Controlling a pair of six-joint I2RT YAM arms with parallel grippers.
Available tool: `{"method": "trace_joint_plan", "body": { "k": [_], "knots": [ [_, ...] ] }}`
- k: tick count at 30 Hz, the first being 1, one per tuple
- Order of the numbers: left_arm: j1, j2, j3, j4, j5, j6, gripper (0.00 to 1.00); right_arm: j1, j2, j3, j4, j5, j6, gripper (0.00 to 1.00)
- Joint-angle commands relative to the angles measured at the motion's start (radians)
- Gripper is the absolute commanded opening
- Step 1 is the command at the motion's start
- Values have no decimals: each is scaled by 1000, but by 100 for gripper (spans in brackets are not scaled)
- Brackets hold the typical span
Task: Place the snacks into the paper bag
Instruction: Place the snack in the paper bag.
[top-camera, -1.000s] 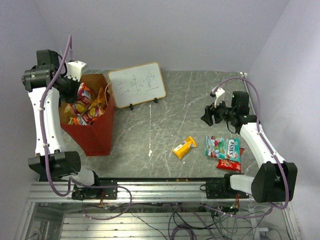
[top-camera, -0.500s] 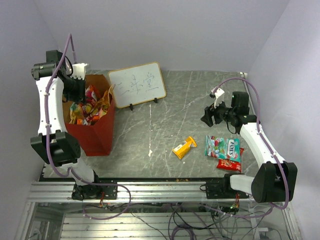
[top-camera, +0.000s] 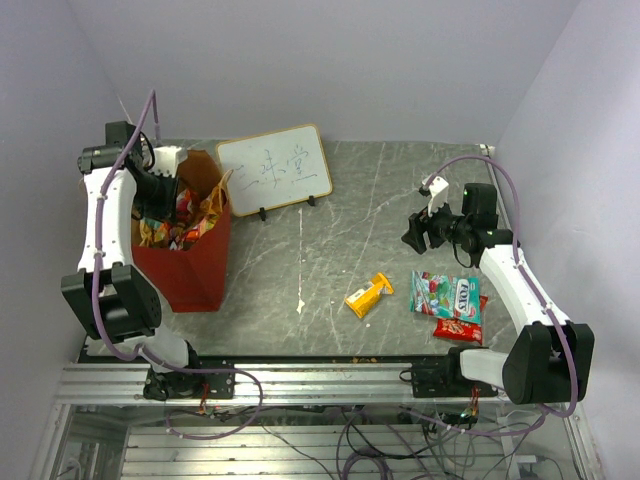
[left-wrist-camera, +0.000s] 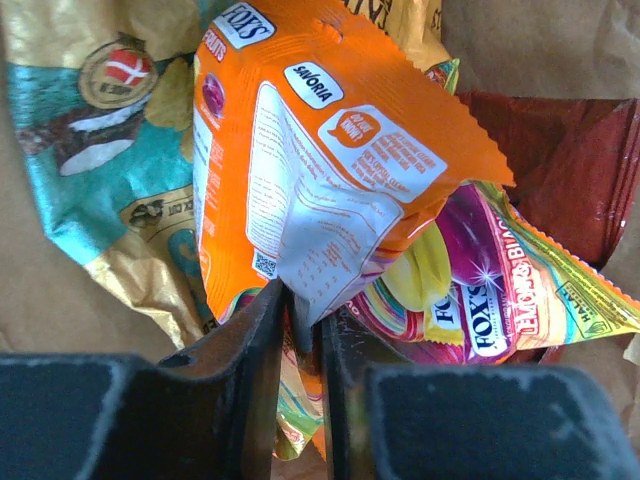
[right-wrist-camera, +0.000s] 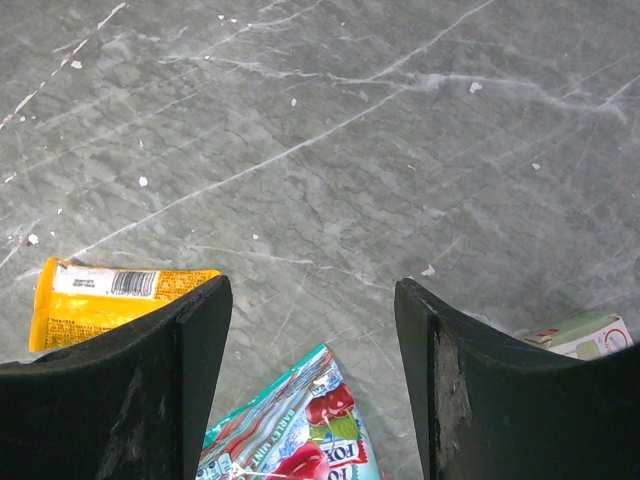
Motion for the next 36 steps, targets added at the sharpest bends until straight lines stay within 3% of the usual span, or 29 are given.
{"method": "trace_joint_plan", "body": {
  "k": [1,19,24,29,36],
  "knots": [
    [-21,-23,-38,11,-2,17,30,0,-2,4,3,6,-12,66],
    [-24,-113,84,58,-19,34,66,-1,-12,-19,-3,14,-39,68],
    [-24,-198,71,148,-30,35,86,-1,-17,-21,-7,54,-66,71],
    [-25,-272,61,230,20,17,96,-1,21,65,-134,125,-116,73],
    [-32,-304,86,278,176,-44,97,-56,73,90,-272,236,-138,73]
  ]
}}
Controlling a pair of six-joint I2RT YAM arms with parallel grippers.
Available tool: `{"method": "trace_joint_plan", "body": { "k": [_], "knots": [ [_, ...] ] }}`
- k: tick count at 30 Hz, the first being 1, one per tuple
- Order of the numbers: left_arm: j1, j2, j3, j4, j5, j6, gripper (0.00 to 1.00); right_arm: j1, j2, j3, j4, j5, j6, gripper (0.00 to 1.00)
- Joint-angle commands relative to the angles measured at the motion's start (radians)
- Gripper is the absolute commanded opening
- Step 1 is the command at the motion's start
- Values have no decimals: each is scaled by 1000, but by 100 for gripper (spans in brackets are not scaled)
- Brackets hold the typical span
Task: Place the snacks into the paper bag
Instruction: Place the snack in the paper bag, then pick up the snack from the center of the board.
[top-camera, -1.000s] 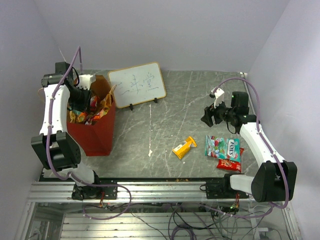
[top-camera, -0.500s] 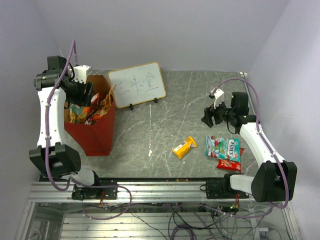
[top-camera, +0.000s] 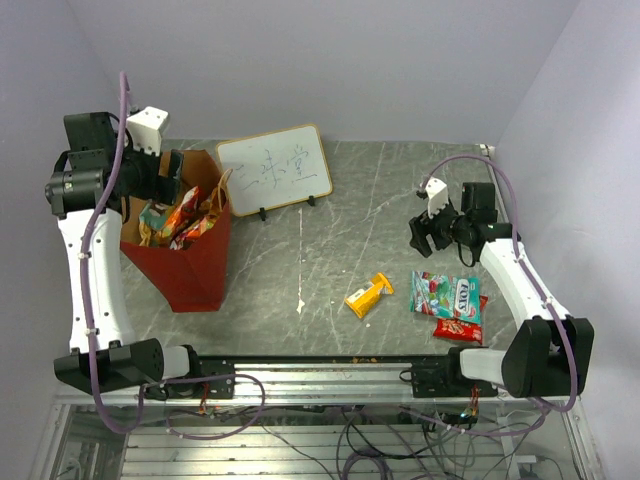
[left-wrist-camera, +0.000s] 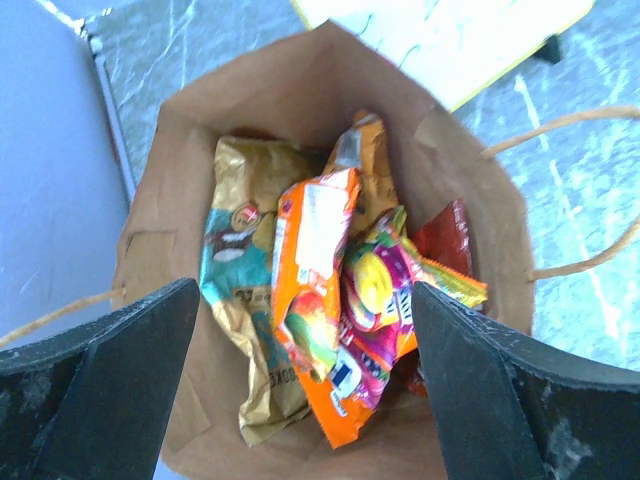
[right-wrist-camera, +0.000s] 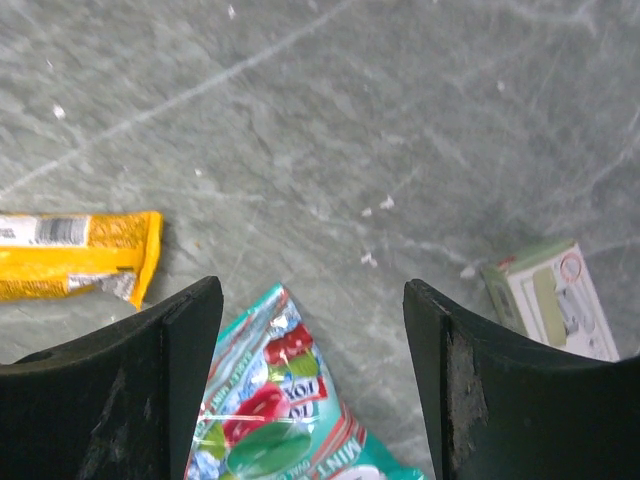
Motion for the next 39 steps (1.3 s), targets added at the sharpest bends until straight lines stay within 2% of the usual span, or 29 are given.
{"method": "trace_joint_plan", "body": {
  "k": [1,6,11,14,18,29,39],
  "knots": [
    [-18,-18,29,74,138,-51,97,-75,51,50,-162,68,-39,73],
    [-118,-41,22,108,119,-72,97,-248,142,127,-384,13,-155,73],
    [-383,-65,-27,172,-59,-59,97,-400,216,165,-555,27,-299,74],
    [-466,-63,-31,191,-62,-42,97,-451,243,149,-603,48,-346,74],
    [-541,-54,-50,221,-57,-11,96,-487,272,117,-579,76,-357,74],
    [-628,-69,-148,314,-82,11,95,-488,418,155,-540,-18,-298,72],
    [-656,-62,-170,321,-87,11,94,-464,540,202,-597,-192,-372,69]
  ]
}}
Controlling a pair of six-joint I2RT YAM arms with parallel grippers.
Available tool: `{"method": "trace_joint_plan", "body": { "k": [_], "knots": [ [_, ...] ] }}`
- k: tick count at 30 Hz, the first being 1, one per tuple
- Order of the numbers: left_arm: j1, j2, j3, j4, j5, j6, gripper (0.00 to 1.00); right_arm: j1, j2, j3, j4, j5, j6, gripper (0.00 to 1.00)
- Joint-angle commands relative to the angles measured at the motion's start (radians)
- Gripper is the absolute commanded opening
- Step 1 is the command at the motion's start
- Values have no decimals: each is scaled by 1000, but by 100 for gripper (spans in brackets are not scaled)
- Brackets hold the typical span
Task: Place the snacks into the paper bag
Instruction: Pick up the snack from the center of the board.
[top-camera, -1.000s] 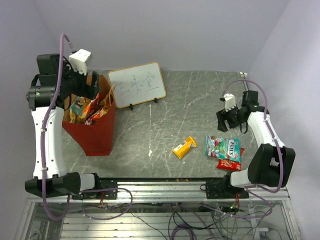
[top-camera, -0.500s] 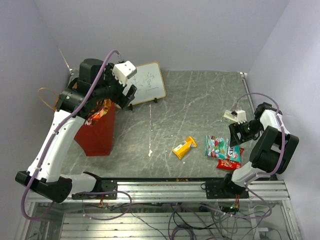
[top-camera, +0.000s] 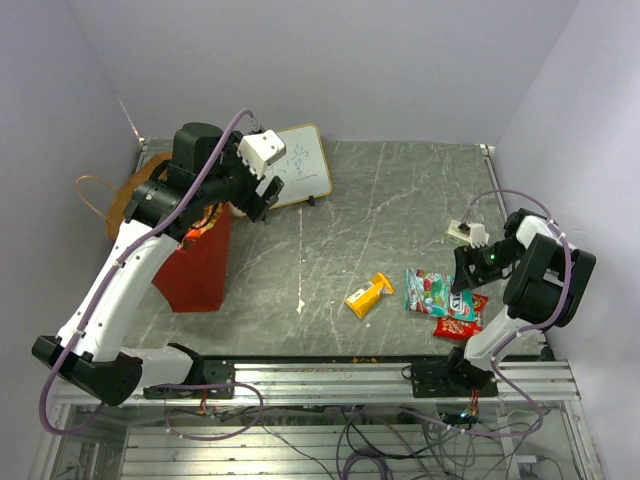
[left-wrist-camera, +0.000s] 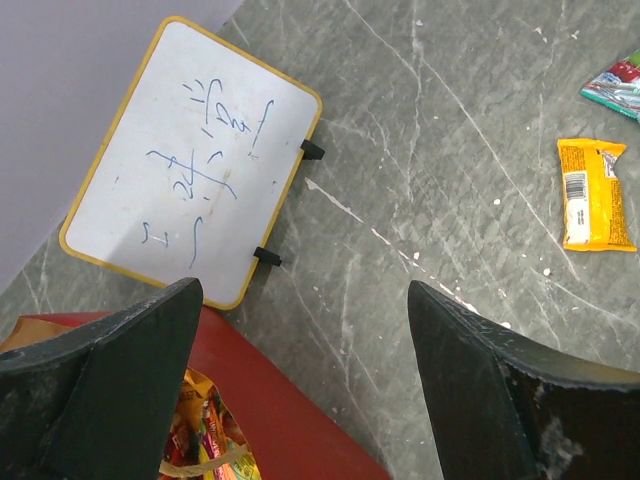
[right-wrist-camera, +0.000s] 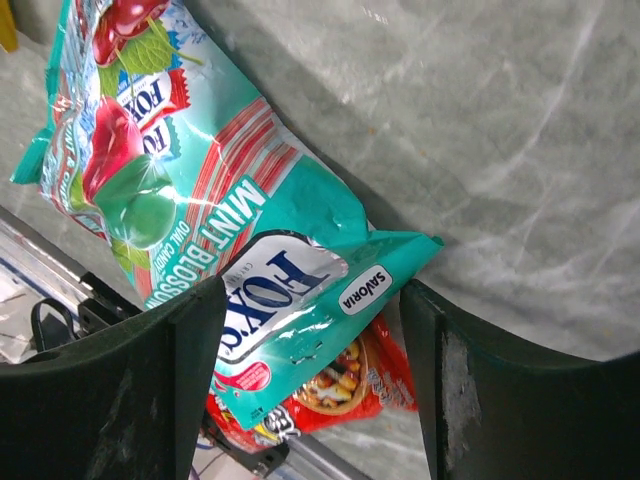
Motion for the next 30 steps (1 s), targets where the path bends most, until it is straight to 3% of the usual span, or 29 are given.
{"method": "trace_joint_plan", "body": {
  "k": [1,12,24,30],
  "knots": [
    [-16,-18,-23,39,-21,10,94,20,70,57,-46,-134,-43,68],
    [-19,-56,-58,39,-34,23,94,248,125,69,96,-115,109,58],
    [-20,-71,-102,85,-37,17,93,282,159,198,65,-186,118,0],
    [-20,-83,-124,117,-29,6,93,283,130,242,5,-246,66,0]
  ]
}}
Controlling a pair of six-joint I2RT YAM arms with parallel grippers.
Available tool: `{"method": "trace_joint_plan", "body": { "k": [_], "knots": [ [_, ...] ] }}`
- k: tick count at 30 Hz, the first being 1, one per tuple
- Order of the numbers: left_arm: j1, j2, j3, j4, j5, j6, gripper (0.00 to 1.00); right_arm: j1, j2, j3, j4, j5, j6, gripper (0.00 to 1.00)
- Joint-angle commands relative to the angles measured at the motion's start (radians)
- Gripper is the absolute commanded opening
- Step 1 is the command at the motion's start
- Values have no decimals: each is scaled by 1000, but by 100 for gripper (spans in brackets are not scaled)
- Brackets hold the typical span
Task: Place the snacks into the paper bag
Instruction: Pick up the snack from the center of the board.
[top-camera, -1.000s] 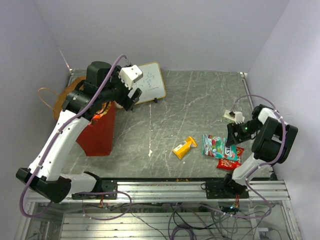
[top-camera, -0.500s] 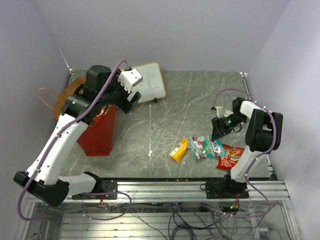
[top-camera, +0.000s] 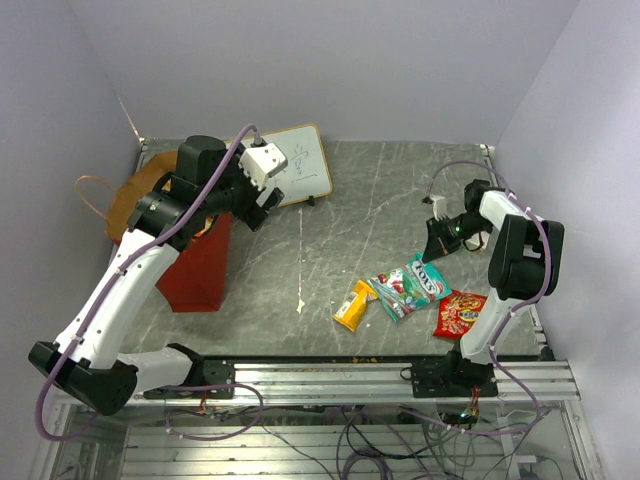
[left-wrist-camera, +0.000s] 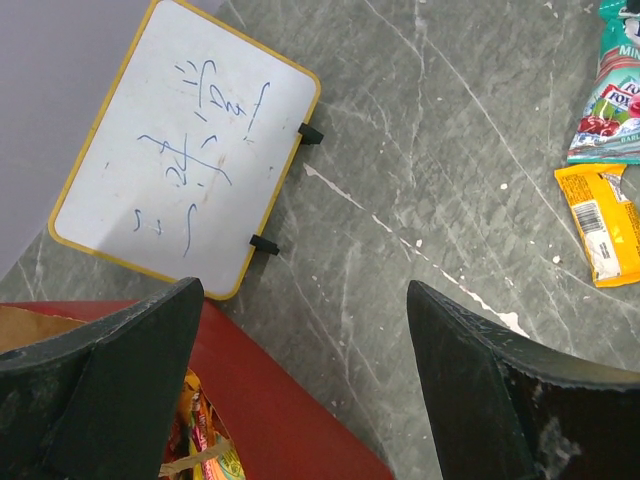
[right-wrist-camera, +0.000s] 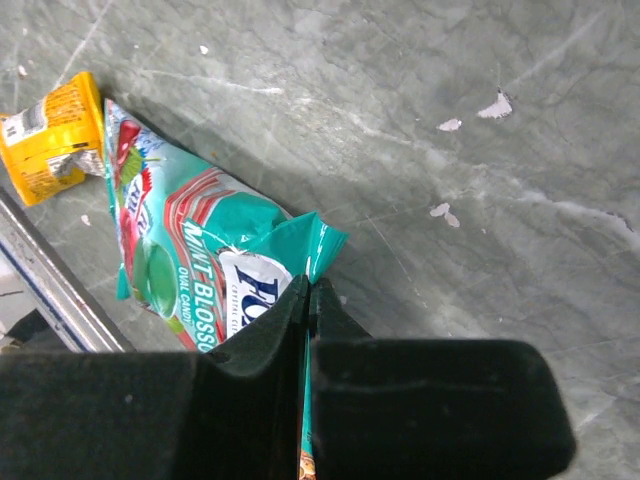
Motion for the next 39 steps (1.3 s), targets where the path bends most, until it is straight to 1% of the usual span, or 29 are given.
{"method": "trace_joint_plan", "body": {
  "k": [1,4,8,12,16,26,31,35,39],
  "knots": [
    [-10,-31,-13,76,1,-8,92,0,-27,44,-62,-73,-55,0],
    [-15,-16,-5,76,44,25,91,1,-72,52,-67,-97,-80,0],
    [-57,43,44,34,72,76,90,19,-140,60,-95,-135,-144,0],
    [-132,86,54,40,91,77,89,60,-216,61,-72,-151,-116,0],
    [-184,101,9,111,105,52,89,113,-287,53,-33,-159,-81,0],
    [-198,197,-79,334,294,-106,87,172,-453,29,34,-238,-73,0],
    [-212,247,-86,390,352,-116,86,194,-519,33,63,-251,-51,0],
    [-219,278,-78,407,413,-78,87,210,-546,67,54,-259,-42,0],
    [-228,307,-81,451,459,-76,88,225,-567,98,66,-274,-12,0]
  ]
}}
